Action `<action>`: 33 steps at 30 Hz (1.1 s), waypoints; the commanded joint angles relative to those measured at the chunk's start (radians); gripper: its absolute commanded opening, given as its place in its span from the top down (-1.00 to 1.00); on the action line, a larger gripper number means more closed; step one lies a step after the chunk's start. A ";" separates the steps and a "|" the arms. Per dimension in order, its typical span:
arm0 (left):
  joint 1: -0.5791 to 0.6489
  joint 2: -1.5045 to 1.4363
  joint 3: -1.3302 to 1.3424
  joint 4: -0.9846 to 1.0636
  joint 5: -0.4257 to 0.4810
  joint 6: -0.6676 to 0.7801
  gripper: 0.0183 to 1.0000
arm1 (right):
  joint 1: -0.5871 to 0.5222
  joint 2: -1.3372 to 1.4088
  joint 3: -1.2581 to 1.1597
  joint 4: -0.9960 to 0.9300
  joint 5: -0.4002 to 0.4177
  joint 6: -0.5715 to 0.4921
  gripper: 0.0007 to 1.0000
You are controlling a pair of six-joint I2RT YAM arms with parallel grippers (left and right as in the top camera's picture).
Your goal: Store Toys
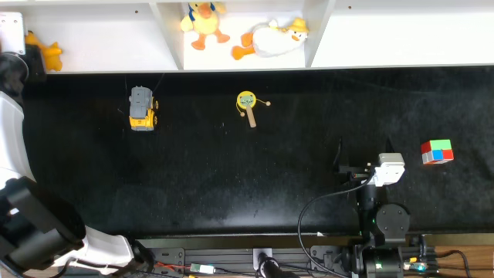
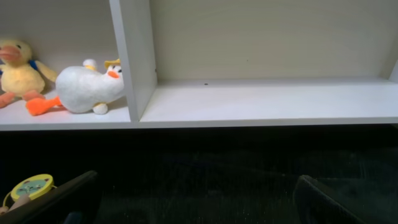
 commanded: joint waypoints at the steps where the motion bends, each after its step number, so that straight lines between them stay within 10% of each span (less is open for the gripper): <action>1: -0.003 0.009 0.031 0.007 0.023 -0.035 0.88 | -0.006 -0.010 -0.014 0.005 0.003 0.004 -0.99; 33: -0.052 0.024 0.057 0.011 -0.063 -0.200 0.91 | -0.006 -0.010 -0.014 0.004 0.003 0.004 -0.99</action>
